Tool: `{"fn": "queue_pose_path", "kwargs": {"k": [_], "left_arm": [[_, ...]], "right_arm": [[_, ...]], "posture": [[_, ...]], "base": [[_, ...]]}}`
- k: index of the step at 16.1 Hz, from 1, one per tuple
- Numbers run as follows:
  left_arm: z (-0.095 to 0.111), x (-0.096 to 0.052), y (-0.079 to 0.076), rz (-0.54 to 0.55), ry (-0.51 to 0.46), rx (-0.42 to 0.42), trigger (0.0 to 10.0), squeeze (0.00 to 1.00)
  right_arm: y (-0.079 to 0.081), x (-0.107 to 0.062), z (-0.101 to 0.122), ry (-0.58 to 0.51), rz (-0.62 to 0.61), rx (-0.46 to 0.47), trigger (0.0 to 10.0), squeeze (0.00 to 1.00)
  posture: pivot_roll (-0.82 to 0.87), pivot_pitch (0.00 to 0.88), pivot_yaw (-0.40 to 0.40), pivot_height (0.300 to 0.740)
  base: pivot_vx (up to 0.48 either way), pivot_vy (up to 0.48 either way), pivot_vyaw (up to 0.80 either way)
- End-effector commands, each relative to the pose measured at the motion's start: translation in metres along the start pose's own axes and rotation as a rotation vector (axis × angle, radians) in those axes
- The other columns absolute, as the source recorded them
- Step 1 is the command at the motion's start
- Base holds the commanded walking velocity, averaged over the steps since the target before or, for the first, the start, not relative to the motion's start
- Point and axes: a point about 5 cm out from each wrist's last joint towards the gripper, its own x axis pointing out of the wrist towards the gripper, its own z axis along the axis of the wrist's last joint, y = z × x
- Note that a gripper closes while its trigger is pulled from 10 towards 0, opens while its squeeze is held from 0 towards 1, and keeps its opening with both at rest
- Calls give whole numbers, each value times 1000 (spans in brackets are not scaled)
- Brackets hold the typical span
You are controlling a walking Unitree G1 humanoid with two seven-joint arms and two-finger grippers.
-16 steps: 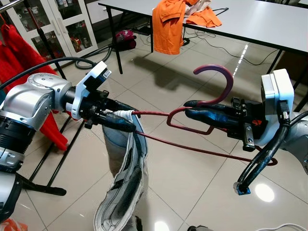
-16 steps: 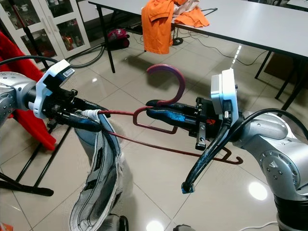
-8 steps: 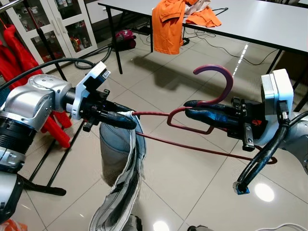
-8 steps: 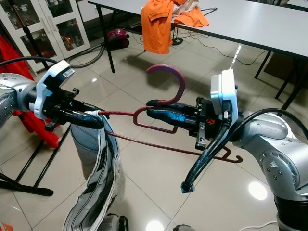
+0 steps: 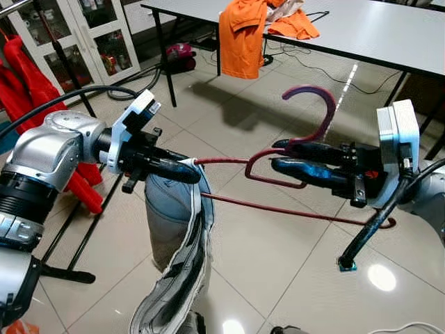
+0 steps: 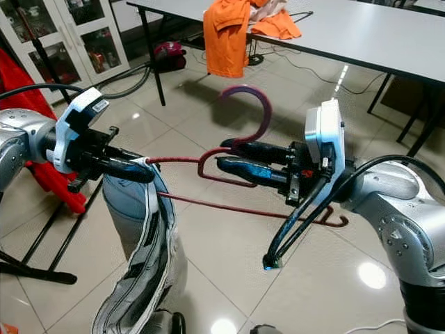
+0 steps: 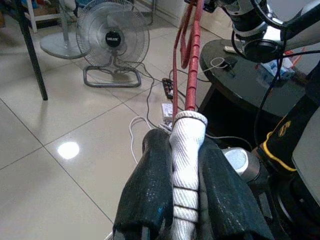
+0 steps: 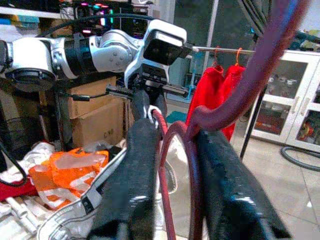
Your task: Hang hanger
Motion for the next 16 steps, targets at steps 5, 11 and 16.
{"fn": "queue_pose_path", "kwargs": {"k": [5, 11, 16], "left_arm": [[-19, -14, -4, 138, -4, 7, 0, 0], [-78, -21, 30, 1102, -115, 10, 0, 0], [-131, 0, 4, 1386, -242, -127, 0, 0]], "right_arm": [[-35, -44, 12, 106, -198, -134, 10000, 0], [-20, -19, -33, 26, -371, 39, 10000, 0], [-17, 7, -113, 151, -736, 124, 10000, 0]], "posture": [[-8, 46, 67, 740], [-8, 48, 53, 740], [-6, 65, 39, 740]], "base": [[0, 0, 0], [0, 0, 0], [0, 0, 0]]}}
